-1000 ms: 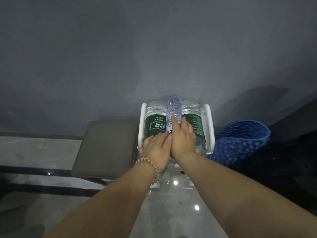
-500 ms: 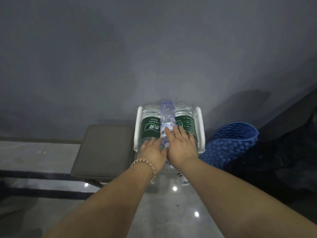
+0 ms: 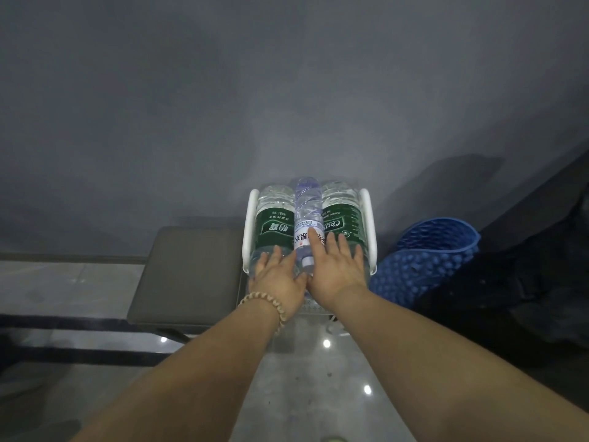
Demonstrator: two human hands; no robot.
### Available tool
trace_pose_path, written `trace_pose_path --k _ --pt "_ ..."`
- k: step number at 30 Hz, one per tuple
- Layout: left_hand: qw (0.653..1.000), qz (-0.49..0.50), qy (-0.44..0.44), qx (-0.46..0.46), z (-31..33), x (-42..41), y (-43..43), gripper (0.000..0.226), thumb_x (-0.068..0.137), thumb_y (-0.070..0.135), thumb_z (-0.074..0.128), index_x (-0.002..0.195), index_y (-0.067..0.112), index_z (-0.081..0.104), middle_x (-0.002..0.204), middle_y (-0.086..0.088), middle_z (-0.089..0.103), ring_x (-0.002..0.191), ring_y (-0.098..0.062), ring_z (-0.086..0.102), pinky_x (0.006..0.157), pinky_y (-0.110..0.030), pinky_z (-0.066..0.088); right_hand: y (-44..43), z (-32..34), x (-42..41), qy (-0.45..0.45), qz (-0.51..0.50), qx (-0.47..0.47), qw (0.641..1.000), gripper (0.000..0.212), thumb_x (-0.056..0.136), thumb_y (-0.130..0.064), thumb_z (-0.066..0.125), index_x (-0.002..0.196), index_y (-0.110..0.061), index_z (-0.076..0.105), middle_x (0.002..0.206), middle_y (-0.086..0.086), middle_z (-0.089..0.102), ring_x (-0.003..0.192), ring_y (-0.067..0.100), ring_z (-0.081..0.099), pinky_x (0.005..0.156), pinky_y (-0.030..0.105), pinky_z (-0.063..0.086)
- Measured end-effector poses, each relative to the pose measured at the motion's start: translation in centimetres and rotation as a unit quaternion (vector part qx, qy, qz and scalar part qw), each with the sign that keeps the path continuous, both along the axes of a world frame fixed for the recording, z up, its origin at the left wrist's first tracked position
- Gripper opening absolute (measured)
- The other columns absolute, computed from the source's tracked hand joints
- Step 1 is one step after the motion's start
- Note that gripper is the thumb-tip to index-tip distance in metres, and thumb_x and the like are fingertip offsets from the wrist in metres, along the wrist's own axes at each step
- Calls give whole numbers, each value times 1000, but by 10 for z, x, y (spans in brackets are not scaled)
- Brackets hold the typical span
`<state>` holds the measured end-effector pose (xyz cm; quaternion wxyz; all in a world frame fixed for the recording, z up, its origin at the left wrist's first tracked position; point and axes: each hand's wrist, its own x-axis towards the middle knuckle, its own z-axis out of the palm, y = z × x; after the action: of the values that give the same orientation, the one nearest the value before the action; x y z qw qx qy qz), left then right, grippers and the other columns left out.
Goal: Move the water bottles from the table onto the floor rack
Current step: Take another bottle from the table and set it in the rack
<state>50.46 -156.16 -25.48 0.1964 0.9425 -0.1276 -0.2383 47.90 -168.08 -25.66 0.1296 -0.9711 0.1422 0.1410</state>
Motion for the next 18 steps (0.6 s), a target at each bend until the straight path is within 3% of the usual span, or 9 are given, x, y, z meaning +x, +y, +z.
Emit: trace_pose_path --k 8,18 --pt "1000 20 6 -14 12 -3 -1 61 96 43 38 150 28 15 159 0 11 145 -24 4 117 -43 11 -5 6 -8 -46 4 -8 999 83 92 -49 47 151 -30 -7 162 12 -1 148 29 -3 118 51 0" --pt "993 7 -104 54 76 -32 -1 81 86 36 55 150 32 6 159 5 5 145 -17 5 112 -46 15 -18 62 -58 -101 18 -31 994 89 89 -51 51 151 -31 -9 161 11 -9 148 29 -9 116 51 -1"
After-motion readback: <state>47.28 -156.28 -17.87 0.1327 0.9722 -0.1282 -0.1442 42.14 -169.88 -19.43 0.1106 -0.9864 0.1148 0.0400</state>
